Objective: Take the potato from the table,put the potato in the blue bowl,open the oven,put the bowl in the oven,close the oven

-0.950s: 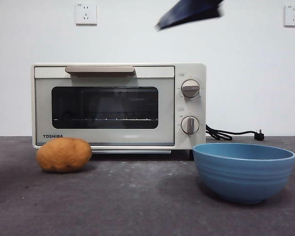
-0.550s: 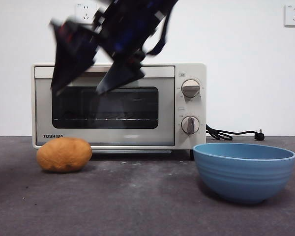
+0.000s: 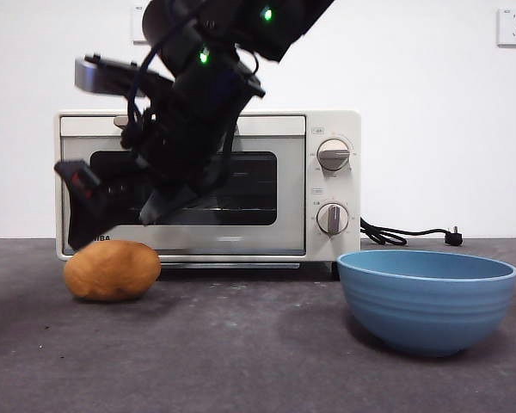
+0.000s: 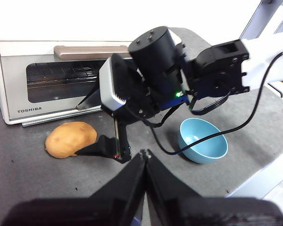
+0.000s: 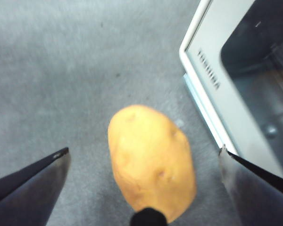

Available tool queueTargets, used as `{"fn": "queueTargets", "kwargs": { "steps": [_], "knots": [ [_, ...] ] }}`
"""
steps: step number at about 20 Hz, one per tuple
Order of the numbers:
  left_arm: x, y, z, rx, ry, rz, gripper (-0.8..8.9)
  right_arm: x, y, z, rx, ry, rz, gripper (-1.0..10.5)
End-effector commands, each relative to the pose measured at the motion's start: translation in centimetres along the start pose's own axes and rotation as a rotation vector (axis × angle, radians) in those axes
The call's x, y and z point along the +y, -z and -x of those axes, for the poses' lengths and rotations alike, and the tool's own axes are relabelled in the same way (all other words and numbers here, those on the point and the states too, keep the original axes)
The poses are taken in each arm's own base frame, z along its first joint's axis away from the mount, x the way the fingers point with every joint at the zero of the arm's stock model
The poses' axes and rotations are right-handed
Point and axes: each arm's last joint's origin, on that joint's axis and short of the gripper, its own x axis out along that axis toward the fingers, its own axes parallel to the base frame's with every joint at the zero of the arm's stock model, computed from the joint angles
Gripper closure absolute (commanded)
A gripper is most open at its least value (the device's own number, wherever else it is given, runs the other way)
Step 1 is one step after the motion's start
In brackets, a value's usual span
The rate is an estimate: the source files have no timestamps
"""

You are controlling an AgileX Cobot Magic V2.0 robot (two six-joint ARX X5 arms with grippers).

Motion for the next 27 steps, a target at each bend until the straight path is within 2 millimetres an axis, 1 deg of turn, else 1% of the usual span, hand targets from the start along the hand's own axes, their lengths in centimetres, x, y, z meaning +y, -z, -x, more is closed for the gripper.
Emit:
{"fn": "queueTargets", "kwargs": {
  "steps": [1, 4, 6, 10, 11, 15, 17, 20, 21, 22, 24, 26, 27],
  "knots": [
    [0.0, 0.0, 0.0, -0.001, 0.0, -0.014, 8.21, 0.2, 0.6, -1.2, 0.011, -0.006, 0.011, 3.5],
    [0.0, 0.0, 0.0, -0.001, 0.0, -0.014, 8.21, 0.3, 1.0, -2.0, 0.006, -0.004, 0.007, 3.6],
    [0.0, 0.0, 0.0, -0.001, 0.0, -0.014, 8.21, 0.4, 1.3, -2.4, 0.009, -0.007, 0.007, 4.2],
    [0.0, 0.0, 0.0, -0.002, -0.001, -0.014, 8.21, 0.5, 1.8, -3.1, 0.024, -0.014, -0.003, 4.2],
    [0.0, 0.0, 0.0, -0.002, -0.001, -0.015, 8.21, 0.5, 2.0, -3.3, 0.026, -0.013, -0.008, 4.9],
    [0.0, 0.0, 0.0, -0.001, 0.0, -0.014, 8.21, 0.4, 1.8, -3.3, 0.01, -0.005, -0.022, 6.5],
    [0.0, 0.0, 0.0, -0.001, 0.0, -0.014, 8.21, 0.4, 1.8, -3.3, 0.004, -0.002, -0.035, 7.8],
    [0.0, 0.0, 0.0, -0.001, 0.0, -0.014, 8.21, 0.4, 1.8, -3.3, 0.002, -0.002, -0.053, 9.6],
    [0.0, 0.0, 0.0, -0.001, 0.0, -0.014, 8.21, 0.4, 1.7, -3.3, -0.003, -0.002, -0.06, 9.6],
    [0.0, 0.0, 0.0, -0.001, 0.0, -0.014, 8.21, 0.4, 1.4, -3.0, -0.01, 0.001, -0.079, 9.6],
    [0.0, 0.0, 0.0, -0.001, 0.0, -0.014, 8.21, -0.1, 0.2, -1.1, -0.033, 0.014, -0.128, 9.6],
    [0.0, 0.0, 0.0, -0.001, 0.0, -0.014, 8.21, -0.4, -1.5, 2.2, -0.049, 0.021, -0.142, 9.6],
    [0.0, 0.0, 0.0, -0.001, 0.0, -0.014, 8.21, -0.6, -2.4, 4.2, -0.054, 0.022, -0.154, 9.6]
  ]
}}
